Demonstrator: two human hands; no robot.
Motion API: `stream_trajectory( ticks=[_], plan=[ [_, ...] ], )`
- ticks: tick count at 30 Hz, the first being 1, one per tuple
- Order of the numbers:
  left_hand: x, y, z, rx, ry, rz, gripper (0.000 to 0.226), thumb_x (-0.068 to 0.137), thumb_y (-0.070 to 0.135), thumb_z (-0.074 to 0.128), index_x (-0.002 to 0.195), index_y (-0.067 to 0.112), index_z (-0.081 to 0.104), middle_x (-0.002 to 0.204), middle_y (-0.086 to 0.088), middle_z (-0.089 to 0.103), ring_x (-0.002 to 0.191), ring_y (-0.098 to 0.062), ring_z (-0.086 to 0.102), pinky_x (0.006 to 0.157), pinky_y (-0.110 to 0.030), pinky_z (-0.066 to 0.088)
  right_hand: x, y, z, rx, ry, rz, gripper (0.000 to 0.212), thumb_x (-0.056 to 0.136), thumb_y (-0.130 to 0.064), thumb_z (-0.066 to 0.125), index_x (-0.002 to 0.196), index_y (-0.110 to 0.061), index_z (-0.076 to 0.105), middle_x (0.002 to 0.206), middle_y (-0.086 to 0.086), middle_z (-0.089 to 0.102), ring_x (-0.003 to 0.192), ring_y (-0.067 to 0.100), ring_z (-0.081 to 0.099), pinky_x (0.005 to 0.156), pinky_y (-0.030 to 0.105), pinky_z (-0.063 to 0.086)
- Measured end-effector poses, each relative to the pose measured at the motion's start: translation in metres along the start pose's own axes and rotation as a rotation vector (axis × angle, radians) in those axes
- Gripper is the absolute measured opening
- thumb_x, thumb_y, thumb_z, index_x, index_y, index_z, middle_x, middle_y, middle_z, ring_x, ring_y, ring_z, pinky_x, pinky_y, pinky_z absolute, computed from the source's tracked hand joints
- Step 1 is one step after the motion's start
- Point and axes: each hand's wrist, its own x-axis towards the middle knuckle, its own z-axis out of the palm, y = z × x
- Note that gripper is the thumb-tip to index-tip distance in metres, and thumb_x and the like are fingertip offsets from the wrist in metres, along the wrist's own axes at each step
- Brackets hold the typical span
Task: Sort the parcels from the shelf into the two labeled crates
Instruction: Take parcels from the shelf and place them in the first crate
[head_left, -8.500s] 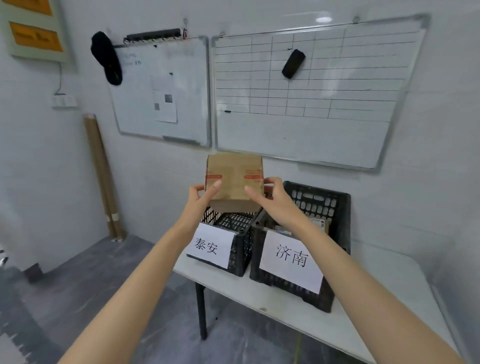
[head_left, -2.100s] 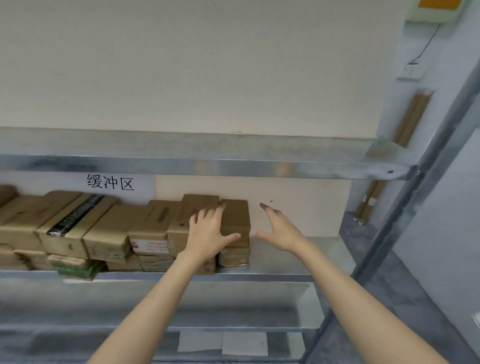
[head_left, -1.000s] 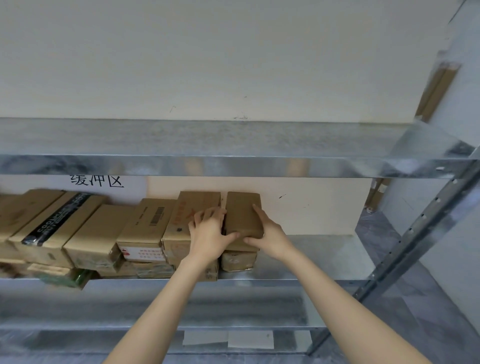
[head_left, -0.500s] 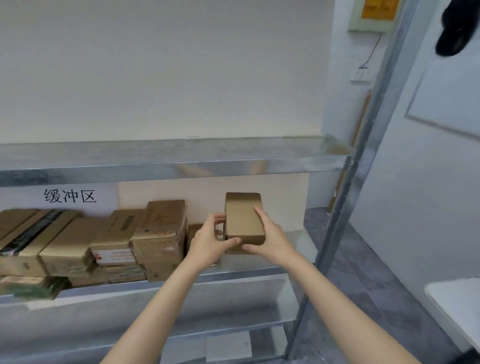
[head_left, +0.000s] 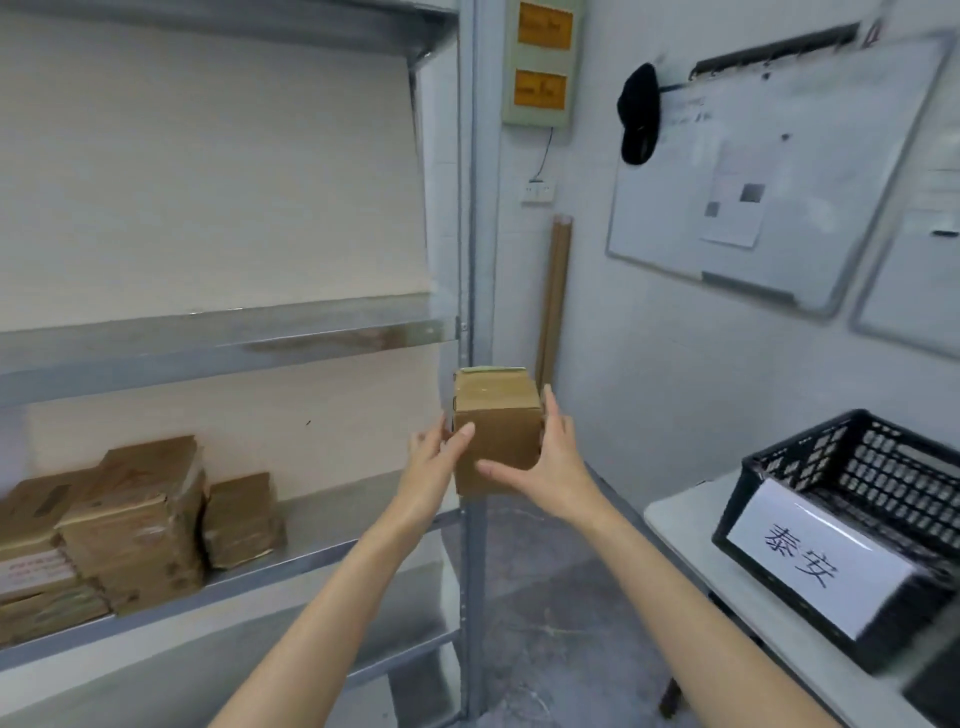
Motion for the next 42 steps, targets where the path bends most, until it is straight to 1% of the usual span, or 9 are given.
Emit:
stream_trajectory(
  ticks=[4, 7, 10, 12, 18, 24, 28, 32, 42],
  plan=[
    [-0.006, 0.025, 0.070, -0.097, -0.105, 0.063, 0.046, 0.096, 0.050, 0.045, 0.139, 0.035, 0.047, 0.141, -0.001, 0.039, 0.130, -0.010, 0.037, 0.115, -0.032, 0.022, -0.030, 0.007, -0.071, 0.028, 0.115, 0.024, 0.104, 0.069, -0.054, 0.081, 0.153, -0.029, 0.024, 0.127, -0.005, 0.033, 0.126, 0.011, 0.042, 0.106, 0.022, 0.031],
    [-0.011, 0.041, 0.124, -0.144, -0.203, 0.052, 0.062, 0.089, 0.059, 0.048, 0.143, 0.031, 0.043, 0.144, 0.002, 0.043, 0.133, -0.012, 0.041, 0.115, -0.039, 0.027, -0.058, 0.015, -0.127, 0.035, 0.205, 0.029, 0.088, 0.077, -0.046, 0.079, 0.149, -0.026, 0.032, 0.138, -0.003, 0.038, 0.127, 0.006, 0.044, 0.107, 0.020, 0.036],
    [-0.023, 0.054, 0.179, -0.187, -0.310, 0.072, 0.062, 0.088, 0.057, 0.053, 0.142, 0.031, 0.041, 0.136, 0.014, 0.052, 0.115, 0.008, 0.050, 0.090, -0.019, 0.039, -0.089, 0.026, -0.181, 0.004, 0.315, 0.012, 0.075, 0.080, -0.037, 0.079, 0.142, -0.022, 0.039, 0.138, -0.007, 0.047, 0.115, -0.007, 0.048, 0.084, -0.001, 0.037],
    [-0.032, 0.061, 0.214, -0.214, -0.362, 0.086, 0.058, 0.086, 0.051, 0.059, 0.138, 0.029, 0.044, 0.130, 0.016, 0.056, 0.108, 0.011, 0.051, 0.076, -0.016, 0.040, -0.112, 0.035, -0.214, -0.042, 0.379, 0.029, 0.070, 0.081, -0.036, 0.079, 0.137, -0.024, 0.040, 0.132, -0.013, 0.049, 0.114, -0.004, 0.049, 0.081, 0.000, 0.037],
    [-0.057, 0.076, 0.301, -0.201, -0.518, 0.139, 0.069, 0.070, 0.046, 0.075, 0.126, 0.031, 0.038, 0.121, 0.018, 0.052, 0.102, 0.007, 0.055, 0.066, -0.010, 0.045, -0.171, 0.062, -0.289, -0.205, 0.535, 0.103, 0.057, 0.082, -0.029, 0.079, 0.122, -0.028, 0.038, 0.119, -0.022, 0.046, 0.105, -0.009, 0.049, 0.075, 0.003, 0.039],
    [-0.078, 0.083, 0.373, -0.146, -0.670, 0.234, 0.073, 0.075, 0.028, 0.082, 0.130, 0.038, 0.033, 0.120, 0.022, 0.052, 0.106, 0.008, 0.052, 0.073, -0.013, 0.045, -0.217, 0.084, -0.340, -0.265, 0.659, 0.146, 0.069, 0.078, -0.015, 0.081, 0.127, -0.029, 0.034, 0.129, -0.008, 0.049, 0.121, 0.016, 0.053, 0.099, 0.046, 0.049],
    [-0.083, 0.085, 0.409, -0.135, -0.754, 0.323, 0.088, 0.077, 0.016, 0.081, 0.144, 0.037, 0.029, 0.124, 0.021, 0.053, 0.099, 0.015, 0.056, 0.071, -0.005, 0.046, -0.232, 0.096, -0.364, -0.285, 0.712, 0.166, 0.083, 0.076, -0.014, 0.083, 0.139, -0.027, 0.031, 0.136, 0.000, 0.048, 0.124, 0.019, 0.051, 0.100, 0.049, 0.048],
    [-0.078, 0.085, 0.445, -0.118, -0.820, 0.336, 0.095, 0.075, 0.018, 0.083, 0.149, 0.036, 0.027, 0.132, 0.013, 0.053, 0.115, -0.005, 0.054, 0.091, -0.024, 0.047, -0.238, 0.110, -0.387, -0.368, 0.748, 0.199, 0.094, 0.075, -0.020, 0.084, 0.147, -0.027, 0.025, 0.143, 0.002, 0.040, 0.131, 0.016, 0.041, 0.106, 0.046, 0.044],
    [-0.035, 0.107, 0.554, -0.140, -1.001, 0.420, 0.089, 0.077, 0.018, 0.081, 0.147, 0.033, 0.029, 0.126, 0.016, 0.053, 0.112, 0.001, 0.051, 0.078, -0.011, 0.043, -0.223, 0.140, -0.470, -0.427, 0.796, 0.275, 0.108, 0.076, -0.028, 0.084, 0.153, -0.030, 0.008, 0.154, -0.003, 0.037, 0.136, 0.015, 0.042, 0.107, 0.045, 0.044]
  ],
)
